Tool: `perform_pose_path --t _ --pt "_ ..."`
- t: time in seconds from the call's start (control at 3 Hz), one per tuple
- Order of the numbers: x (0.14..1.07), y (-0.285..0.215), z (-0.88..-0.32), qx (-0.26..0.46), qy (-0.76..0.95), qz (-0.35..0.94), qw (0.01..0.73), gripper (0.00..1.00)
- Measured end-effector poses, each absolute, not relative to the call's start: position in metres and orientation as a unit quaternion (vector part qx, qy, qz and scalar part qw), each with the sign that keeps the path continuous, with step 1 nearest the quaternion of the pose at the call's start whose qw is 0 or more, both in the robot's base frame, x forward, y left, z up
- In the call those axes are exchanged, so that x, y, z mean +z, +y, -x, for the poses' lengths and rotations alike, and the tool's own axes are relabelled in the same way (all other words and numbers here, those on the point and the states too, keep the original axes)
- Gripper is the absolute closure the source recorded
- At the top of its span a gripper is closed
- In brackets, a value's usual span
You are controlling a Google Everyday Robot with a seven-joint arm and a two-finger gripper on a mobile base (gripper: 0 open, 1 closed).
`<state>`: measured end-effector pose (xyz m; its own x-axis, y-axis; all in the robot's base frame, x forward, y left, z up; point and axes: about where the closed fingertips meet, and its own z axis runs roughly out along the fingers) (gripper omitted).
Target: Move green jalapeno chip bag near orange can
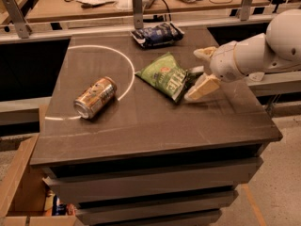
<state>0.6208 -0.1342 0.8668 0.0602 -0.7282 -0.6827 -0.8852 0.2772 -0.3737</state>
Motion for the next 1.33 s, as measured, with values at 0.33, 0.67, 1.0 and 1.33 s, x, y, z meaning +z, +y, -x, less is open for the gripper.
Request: perform_pose_path --t 0.33,0.67,1.0,1.33 --pt "0.862 -0.126 -0.632 0.097 0.674 0.592 0.431 0.49" --pt "0.858 -0.122 -0.635 0.101 0.674 0.590 0.433 0.72" --pt "0.855 -0.106 -0.631 0.116 0.670 0.587 0.439 1.00" --pt "0.855 -0.097 -0.627 0.128 0.667 0.587 0.440 1.00"
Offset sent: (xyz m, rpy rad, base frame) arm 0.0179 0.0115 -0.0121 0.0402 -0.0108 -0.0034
